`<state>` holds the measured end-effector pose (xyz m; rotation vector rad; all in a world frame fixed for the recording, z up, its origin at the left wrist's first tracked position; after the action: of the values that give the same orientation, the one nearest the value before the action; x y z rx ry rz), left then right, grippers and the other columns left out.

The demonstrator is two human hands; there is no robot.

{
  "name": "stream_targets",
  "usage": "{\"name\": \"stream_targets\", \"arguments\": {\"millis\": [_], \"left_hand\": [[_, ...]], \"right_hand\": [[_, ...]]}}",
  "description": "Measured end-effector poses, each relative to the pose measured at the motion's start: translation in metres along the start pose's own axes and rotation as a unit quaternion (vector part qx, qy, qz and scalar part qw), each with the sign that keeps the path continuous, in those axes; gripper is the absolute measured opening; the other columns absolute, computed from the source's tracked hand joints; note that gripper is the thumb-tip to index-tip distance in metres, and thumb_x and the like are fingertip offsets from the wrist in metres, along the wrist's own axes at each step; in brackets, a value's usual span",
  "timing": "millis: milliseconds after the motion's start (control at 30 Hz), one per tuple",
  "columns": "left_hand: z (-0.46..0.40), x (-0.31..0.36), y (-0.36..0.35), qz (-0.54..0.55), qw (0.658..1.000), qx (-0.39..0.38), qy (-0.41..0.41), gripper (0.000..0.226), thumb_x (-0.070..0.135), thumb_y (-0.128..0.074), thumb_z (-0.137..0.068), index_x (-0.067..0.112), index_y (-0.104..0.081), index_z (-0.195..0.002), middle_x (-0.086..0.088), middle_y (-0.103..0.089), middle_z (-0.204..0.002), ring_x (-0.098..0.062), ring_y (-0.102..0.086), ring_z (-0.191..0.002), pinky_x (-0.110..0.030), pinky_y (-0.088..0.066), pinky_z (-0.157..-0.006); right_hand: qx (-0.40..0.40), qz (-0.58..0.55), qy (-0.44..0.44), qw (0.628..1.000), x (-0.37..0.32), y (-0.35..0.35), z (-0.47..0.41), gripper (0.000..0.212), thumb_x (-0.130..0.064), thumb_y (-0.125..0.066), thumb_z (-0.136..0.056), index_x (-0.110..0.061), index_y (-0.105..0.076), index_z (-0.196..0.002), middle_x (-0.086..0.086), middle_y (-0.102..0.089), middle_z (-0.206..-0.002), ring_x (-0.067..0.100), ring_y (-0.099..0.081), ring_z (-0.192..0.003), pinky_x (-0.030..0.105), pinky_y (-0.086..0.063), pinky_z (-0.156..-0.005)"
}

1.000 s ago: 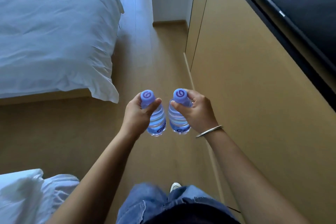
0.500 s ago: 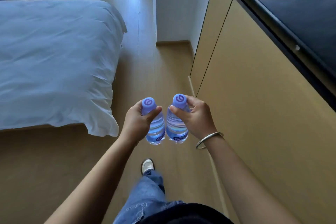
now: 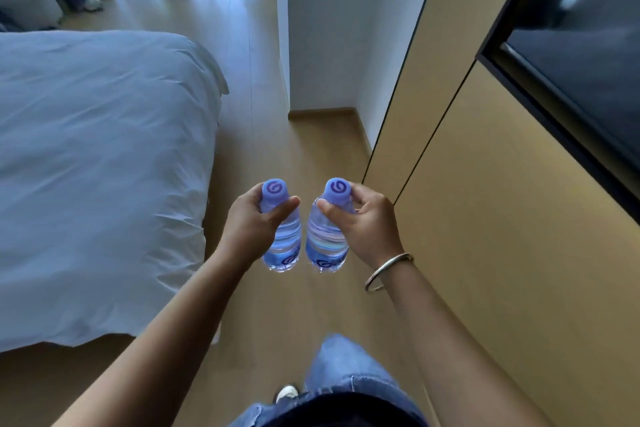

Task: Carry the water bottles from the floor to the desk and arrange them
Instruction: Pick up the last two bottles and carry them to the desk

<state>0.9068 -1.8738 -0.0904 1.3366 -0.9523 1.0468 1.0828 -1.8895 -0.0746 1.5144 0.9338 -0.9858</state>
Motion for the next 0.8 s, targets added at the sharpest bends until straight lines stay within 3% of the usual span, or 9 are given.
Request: {"name": "stream_targets", "arguments": {"millis": [100, 200, 333, 500, 633, 700, 800], "left_hand": [[-0.045, -0.001, -0.001, -0.013, 1.000, 0.004, 0.002, 0.015, 0.021, -0.070, -0.081, 0.029, -0.058, -0.076, 0.008, -0.063, -0.074, -0.007, -0.058, -0.069, -0.023, -0.046, -0.072], [-0.105, 0.000, -0.003, -0.035, 0.999, 0.005, 0.004, 0.007, 0.022, -0.069, -0.082, 0.020, -0.062, -0.082, 0.008, -0.063, -0.074, -0.004, -0.056, -0.068, -0.017, -0.044, -0.066], [-0.188, 0.007, -0.009, -0.042, 0.999, 0.022, 0.008, 0.010, 0.022, -0.069, -0.082, 0.015, -0.062, -0.084, 0.006, -0.061, -0.072, -0.005, -0.054, -0.066, -0.020, -0.043, -0.066], [-0.290, 0.016, -0.007, -0.022, 0.998, 0.057, 0.021, 0.015, 0.023, -0.069, -0.082, 0.026, -0.057, -0.073, 0.005, -0.062, -0.071, -0.010, -0.056, -0.068, -0.029, -0.046, -0.071], [-0.353, 0.021, 0.003, -0.004, 0.995, 0.094, 0.022, 0.017, 0.020, -0.070, -0.081, 0.028, -0.058, -0.074, 0.009, -0.061, -0.071, -0.004, -0.054, -0.065, -0.021, -0.045, -0.068], [-0.382, 0.023, 0.011, -0.005, 0.994, 0.106, 0.027, 0.010, 0.020, -0.070, -0.082, 0.023, -0.061, -0.078, 0.007, -0.063, -0.073, -0.004, -0.055, -0.066, -0.018, -0.044, -0.067], [-0.424, 0.020, 0.026, -0.007, 0.993, 0.116, 0.036, 0.012, 0.019, -0.069, -0.082, 0.012, -0.062, -0.090, 0.004, -0.063, -0.074, -0.005, -0.057, -0.066, -0.009, -0.044, -0.061]], "right_hand": [[0.011, 0.016, -0.005, 1.000, 0.011, -0.010, -0.047, 0.015, -0.028, -0.075, -0.073, -0.016, -0.070, -0.080, -0.001, -0.069, -0.075, 0.011, -0.059, -0.070, 0.034, -0.051, -0.074], [0.000, 0.017, -0.004, 1.000, 0.022, -0.024, -0.107, 0.015, -0.035, -0.072, -0.070, -0.022, -0.066, -0.074, -0.006, -0.062, -0.068, 0.009, -0.053, -0.064, 0.034, -0.050, -0.069], [-0.025, 0.037, 0.008, 0.999, 0.025, -0.036, -0.195, 0.043, -0.052, -0.067, -0.063, -0.011, -0.067, -0.076, 0.008, -0.067, -0.071, 0.029, -0.061, -0.069, 0.041, -0.053, -0.068], [-0.054, 0.044, 0.057, 0.996, 0.014, -0.050, -0.306, 0.050, -0.058, -0.064, -0.062, -0.012, -0.070, -0.081, 0.007, -0.069, -0.074, 0.027, -0.064, -0.072, 0.044, -0.053, -0.068], [-0.062, 0.048, 0.070, 0.995, 0.010, -0.065, -0.380, 0.038, -0.044, -0.073, -0.067, -0.012, -0.072, -0.087, 0.006, -0.071, -0.080, 0.023, -0.065, -0.073, 0.042, -0.054, -0.071], [-0.068, 0.049, 0.071, 0.994, 0.007, -0.073, -0.410, 0.027, -0.032, -0.077, -0.072, -0.011, -0.072, -0.089, 0.004, -0.071, -0.081, 0.018, -0.062, -0.072, 0.036, -0.053, -0.071], [-0.081, 0.047, 0.065, 0.993, 0.007, -0.091, -0.451, 0.024, -0.029, -0.076, -0.075, -0.012, -0.073, -0.091, 0.004, -0.071, -0.082, 0.017, -0.063, -0.073, 0.035, -0.053, -0.072]]}}
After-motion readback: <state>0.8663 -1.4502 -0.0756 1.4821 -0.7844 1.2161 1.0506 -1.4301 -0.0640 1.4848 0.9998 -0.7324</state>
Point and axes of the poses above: each hand's wrist, its own z-axis away from the middle knuckle, its own y-axis out of the back of the hand, x = y × z, the point moved 6 cm from there along -z, towards the middle knuckle
